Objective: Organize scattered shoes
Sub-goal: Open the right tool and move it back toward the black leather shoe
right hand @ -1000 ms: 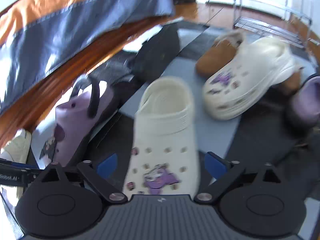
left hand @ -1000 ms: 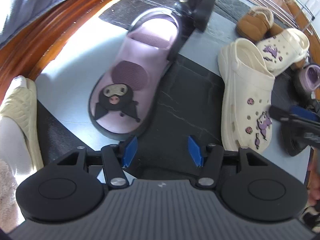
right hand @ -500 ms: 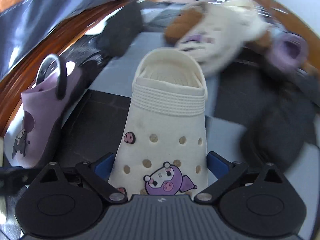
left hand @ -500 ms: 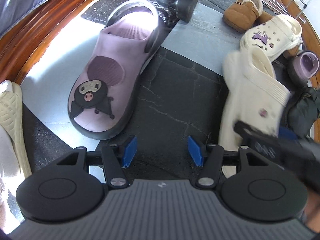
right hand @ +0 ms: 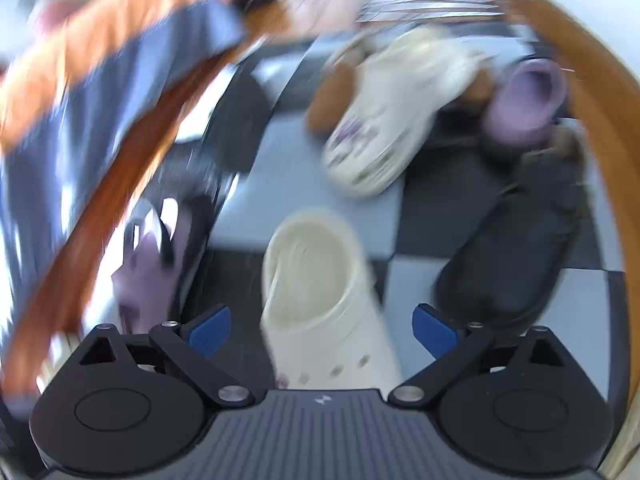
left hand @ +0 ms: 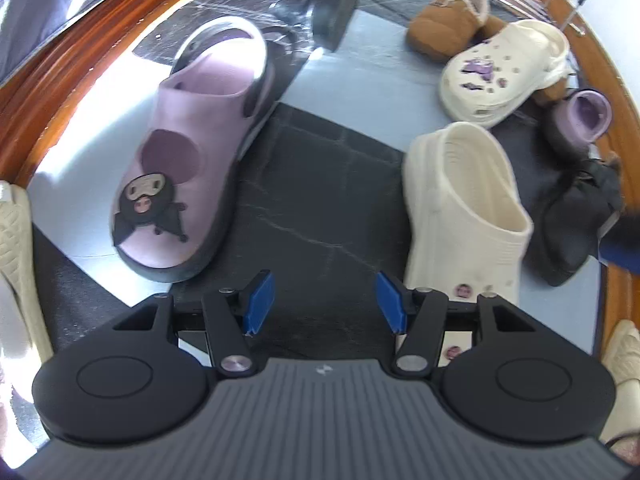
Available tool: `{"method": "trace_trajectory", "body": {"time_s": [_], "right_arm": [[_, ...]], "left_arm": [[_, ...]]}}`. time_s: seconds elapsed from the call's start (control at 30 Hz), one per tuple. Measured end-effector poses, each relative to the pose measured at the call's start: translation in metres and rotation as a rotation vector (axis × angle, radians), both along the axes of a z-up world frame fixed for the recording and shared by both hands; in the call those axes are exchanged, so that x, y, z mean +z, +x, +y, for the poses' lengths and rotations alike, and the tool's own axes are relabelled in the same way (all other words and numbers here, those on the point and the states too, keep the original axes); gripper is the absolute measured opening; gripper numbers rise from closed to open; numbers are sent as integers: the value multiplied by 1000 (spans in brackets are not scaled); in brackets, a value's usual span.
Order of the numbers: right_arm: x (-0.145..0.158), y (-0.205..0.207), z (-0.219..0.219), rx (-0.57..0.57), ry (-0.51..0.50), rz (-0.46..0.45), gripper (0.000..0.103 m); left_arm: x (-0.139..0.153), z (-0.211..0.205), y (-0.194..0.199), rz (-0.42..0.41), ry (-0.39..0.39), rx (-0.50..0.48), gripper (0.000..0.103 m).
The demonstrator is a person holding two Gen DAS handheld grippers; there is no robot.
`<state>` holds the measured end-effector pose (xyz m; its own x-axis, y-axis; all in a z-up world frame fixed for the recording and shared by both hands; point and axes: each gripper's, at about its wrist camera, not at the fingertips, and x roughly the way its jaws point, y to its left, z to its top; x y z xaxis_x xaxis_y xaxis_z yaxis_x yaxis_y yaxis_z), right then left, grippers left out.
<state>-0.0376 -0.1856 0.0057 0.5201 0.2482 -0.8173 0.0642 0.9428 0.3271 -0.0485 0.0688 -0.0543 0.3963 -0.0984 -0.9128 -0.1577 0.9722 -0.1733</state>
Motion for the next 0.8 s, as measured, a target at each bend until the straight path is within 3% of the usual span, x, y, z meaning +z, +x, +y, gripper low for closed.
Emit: {"method": "trace_trajectory", "body": {"time_s": [0.27,0.37,0.47,0.5,0.57,0.7,0.8], "right_arm": [[16,12,-81,-217,-97,-4,98],[4,18,-114,-251,23,-4,101],[-6,26,-148,-347,129,78,90],[-7,27,-157,-379,154,99,91],[2,20,-163,-399,167,54,98],[24,17,-161,-417,150,-1,99],[55,49,-149,-301,115,-31,103]], "left_arm": [[19,-44,-1,-42,-50,-95,56],[24,-63,2,-14,-99,-115,56],[40,-89,-2,-46,-94,-170,56],[43,-97,-3,-60,-91,-195,59],[41,-109,-1,-55,-119,-219,63],[37,-131,11,-32,-150,-246,63],[46,-158,20,-25,-152,-280,65]]}}
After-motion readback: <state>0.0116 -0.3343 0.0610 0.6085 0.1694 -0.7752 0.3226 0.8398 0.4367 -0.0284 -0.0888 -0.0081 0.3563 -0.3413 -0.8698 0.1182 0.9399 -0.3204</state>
